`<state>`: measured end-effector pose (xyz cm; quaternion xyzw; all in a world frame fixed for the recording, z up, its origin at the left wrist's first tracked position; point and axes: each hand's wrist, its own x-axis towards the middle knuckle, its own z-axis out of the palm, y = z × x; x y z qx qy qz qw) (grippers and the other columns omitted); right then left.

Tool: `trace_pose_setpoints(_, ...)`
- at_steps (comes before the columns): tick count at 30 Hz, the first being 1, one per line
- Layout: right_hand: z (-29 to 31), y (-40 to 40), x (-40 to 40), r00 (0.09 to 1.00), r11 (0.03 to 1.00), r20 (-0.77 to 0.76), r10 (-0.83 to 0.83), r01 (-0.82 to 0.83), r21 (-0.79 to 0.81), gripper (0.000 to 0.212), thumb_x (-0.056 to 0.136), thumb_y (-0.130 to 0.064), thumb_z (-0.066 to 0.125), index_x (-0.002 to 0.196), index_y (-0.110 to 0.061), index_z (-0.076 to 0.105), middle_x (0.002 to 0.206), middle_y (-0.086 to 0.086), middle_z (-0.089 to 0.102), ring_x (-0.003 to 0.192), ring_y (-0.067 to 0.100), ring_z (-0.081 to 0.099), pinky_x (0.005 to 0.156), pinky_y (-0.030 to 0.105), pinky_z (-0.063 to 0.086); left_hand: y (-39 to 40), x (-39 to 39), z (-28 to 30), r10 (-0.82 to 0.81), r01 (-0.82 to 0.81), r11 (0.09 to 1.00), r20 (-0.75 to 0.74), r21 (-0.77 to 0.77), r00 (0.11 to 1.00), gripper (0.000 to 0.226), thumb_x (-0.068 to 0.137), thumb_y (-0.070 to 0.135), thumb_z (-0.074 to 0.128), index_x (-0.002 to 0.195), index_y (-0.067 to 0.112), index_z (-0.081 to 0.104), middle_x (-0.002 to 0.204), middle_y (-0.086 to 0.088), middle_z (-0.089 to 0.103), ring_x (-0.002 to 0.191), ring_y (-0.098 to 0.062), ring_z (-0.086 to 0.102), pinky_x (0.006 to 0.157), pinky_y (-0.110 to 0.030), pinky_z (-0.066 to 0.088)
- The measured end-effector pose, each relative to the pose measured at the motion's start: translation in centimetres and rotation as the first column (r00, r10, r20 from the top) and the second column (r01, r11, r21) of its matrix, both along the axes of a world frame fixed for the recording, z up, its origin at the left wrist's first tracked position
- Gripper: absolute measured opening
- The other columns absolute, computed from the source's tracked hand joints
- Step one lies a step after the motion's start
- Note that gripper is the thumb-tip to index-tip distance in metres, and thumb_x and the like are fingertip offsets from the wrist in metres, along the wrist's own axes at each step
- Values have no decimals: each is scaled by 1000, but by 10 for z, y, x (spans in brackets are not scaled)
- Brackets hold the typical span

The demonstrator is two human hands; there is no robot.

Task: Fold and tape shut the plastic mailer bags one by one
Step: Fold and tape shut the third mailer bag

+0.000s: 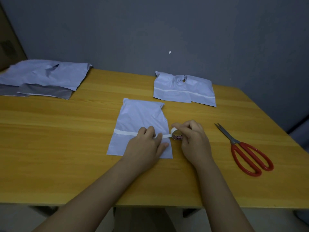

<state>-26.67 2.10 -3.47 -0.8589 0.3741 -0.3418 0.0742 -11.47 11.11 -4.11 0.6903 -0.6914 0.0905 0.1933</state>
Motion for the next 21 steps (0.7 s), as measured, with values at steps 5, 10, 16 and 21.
trace_pose_setpoints(5,-1,0,1,1000,1000,17,3,-3,-10,52,80,12,50,112,-23,70,89,-1,51,89,20,48,62,40,49,-6,0,3,-26,26,1000,119,10,993,59,88,52,29,80,9,68,80,-6,56,72,-23,56,49,-28,44)
trace_pose_setpoints(10,-3,-1,1,1000,999,27,2,0,-48,50,79,4,43,112,-23,70,88,1,52,85,22,50,57,41,49,-5,-1,11,-66,58,984,46,168,997,90,79,63,0,114,6,59,107,-9,52,101,-23,50,74,-32,45)
trace_pose_setpoints(16,-5,-3,0,999,999,36,4,-2,-36,50,80,8,46,114,-22,69,89,2,53,86,23,50,59,43,50,0,0,7,-60,55,985,26,162,998,97,74,66,-9,146,15,31,124,-2,43,117,-17,39,87,-27,42)
trace_pose_setpoints(21,-5,-2,3,999,998,41,13,-10,-61,50,79,-3,37,111,-23,70,88,1,53,84,23,50,57,41,49,-2,-7,4,-57,47,995,104,92,993,71,87,58,24,107,6,69,89,-9,61,81,-24,60,51,-28,46)
